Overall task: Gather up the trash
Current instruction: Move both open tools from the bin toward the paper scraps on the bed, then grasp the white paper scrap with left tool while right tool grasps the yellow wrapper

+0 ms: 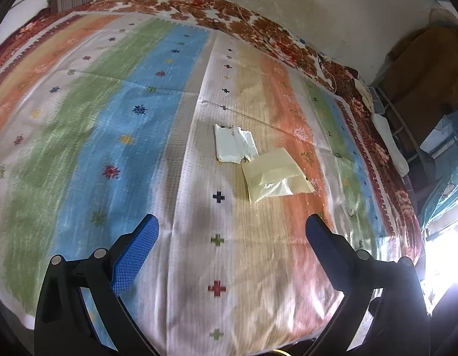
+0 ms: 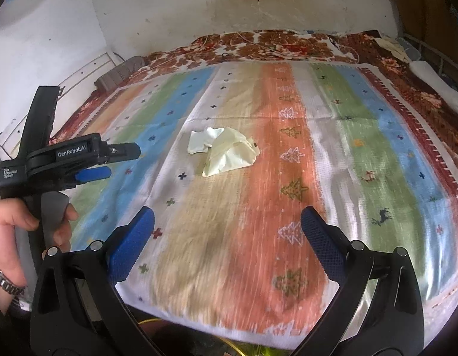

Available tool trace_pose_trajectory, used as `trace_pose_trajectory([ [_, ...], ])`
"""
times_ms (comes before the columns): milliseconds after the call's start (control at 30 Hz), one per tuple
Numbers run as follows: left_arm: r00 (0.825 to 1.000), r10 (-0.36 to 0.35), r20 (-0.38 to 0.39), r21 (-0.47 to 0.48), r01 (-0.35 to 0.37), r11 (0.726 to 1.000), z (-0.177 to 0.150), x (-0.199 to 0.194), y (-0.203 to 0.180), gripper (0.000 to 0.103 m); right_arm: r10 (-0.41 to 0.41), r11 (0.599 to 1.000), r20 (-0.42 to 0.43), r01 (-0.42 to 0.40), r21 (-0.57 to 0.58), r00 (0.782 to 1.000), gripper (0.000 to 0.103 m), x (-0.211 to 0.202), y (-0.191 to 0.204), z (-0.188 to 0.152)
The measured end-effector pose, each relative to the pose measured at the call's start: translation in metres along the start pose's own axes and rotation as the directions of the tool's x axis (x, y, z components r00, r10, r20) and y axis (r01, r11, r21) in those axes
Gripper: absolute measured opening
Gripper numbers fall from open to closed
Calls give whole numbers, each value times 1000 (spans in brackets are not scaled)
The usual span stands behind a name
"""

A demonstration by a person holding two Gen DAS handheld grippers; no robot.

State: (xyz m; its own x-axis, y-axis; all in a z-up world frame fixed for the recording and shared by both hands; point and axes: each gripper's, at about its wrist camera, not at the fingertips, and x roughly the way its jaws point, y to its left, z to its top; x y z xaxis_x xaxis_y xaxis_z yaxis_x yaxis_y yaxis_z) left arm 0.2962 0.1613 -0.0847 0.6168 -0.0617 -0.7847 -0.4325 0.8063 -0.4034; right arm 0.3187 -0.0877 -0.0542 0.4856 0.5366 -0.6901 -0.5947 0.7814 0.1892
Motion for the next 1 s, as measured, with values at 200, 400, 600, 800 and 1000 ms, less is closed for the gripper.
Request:
trace_pose_trajectory([
  [200, 1000, 11, -18, 51, -10, 999, 14, 26, -5, 92, -17, 1000, -19, 17, -26, 1000, 94, 31, -4, 9],
  [400, 1000, -22, -11, 9, 22, 1000, 34, 45, 1, 86, 19, 999, -18, -18, 31, 1000, 94, 53, -14, 24],
  [600, 999, -39, 14, -39, 39, 998, 50, 61, 9, 81, 51, 996, -16, -50, 71, 999, 94, 81, -20, 39],
  [800, 997, -70, -26, -51, 68, 996, 60, 81, 20, 79, 107, 982, -7, -105, 157, 994, 94, 110, -32, 44],
  [1000, 994, -104, -43, -52, 102, 993, 66, 97, 26, 74, 141, 969, -1, -138, 206, 990, 94, 129, -40, 47],
])
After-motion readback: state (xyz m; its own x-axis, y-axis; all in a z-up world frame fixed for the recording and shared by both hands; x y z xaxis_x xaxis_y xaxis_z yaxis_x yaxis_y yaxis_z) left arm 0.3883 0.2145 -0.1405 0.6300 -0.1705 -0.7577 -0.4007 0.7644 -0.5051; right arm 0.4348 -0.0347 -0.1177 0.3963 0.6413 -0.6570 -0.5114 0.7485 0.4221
